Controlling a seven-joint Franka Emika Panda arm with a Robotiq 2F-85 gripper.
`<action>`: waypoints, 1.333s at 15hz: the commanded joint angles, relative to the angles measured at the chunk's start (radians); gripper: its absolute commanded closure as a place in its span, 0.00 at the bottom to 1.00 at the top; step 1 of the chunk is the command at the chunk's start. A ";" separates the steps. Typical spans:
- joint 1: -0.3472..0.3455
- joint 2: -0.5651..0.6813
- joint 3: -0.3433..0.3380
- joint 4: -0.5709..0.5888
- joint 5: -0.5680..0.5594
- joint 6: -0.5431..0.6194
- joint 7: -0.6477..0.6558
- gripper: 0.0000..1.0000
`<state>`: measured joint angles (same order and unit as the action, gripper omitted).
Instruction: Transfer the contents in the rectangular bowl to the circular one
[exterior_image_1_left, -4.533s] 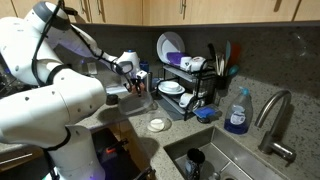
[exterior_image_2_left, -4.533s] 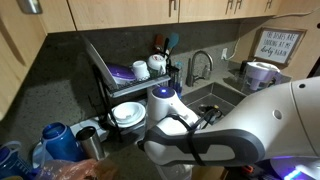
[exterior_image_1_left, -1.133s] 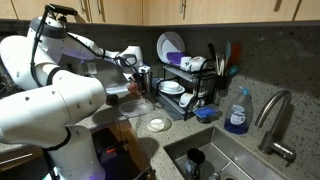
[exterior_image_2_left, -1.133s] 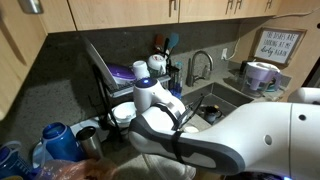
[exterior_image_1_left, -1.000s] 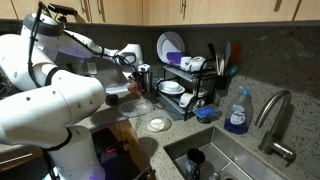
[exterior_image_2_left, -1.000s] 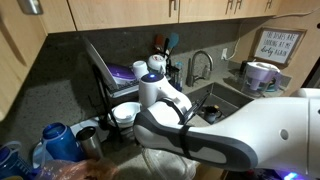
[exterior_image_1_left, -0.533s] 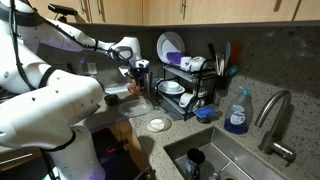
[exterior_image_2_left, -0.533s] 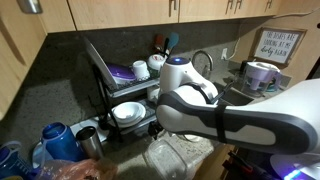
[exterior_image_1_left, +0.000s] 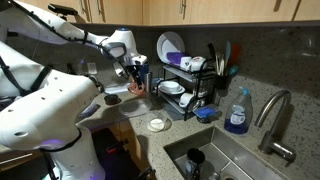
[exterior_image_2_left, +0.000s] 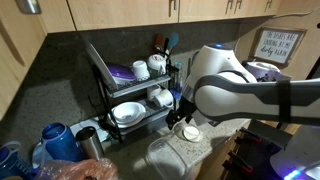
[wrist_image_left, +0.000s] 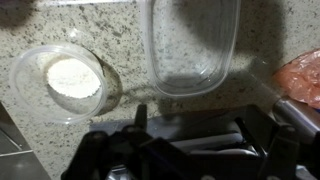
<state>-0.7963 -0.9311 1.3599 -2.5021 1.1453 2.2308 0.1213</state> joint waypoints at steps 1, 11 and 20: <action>0.177 0.101 -0.138 -0.127 -0.029 0.114 -0.029 0.00; 0.473 0.146 -0.443 -0.286 -0.089 0.242 -0.075 0.00; 0.468 0.159 -0.430 -0.282 -0.104 0.259 -0.058 0.00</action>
